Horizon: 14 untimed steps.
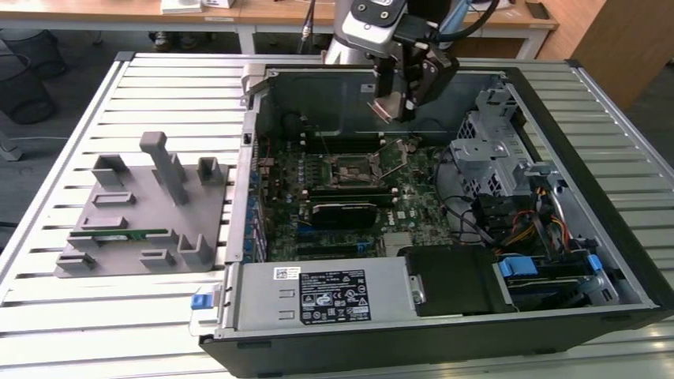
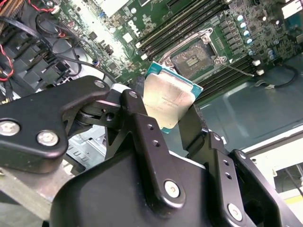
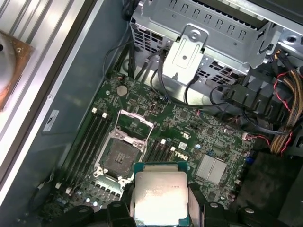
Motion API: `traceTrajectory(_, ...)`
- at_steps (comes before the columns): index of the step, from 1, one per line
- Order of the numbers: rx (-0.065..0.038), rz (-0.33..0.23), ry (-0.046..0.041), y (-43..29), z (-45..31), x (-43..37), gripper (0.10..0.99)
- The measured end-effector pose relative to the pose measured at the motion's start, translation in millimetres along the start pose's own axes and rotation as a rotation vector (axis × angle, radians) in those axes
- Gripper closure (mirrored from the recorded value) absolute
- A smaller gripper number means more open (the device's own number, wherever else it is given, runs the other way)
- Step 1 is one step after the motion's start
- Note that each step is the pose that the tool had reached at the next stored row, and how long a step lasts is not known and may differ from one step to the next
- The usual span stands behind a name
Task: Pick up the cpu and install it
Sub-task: 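Place the cpu into insertion slot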
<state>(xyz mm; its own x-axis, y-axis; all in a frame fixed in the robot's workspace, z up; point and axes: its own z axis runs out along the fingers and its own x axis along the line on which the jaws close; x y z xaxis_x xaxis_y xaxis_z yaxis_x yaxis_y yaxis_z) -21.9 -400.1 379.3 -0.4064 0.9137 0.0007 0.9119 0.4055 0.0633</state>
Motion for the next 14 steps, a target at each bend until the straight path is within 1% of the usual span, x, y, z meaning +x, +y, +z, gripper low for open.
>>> traceTrajectory(14, 0.0, 0.108, -0.0069, 0.0, 0.1, 0.0, 0.549)
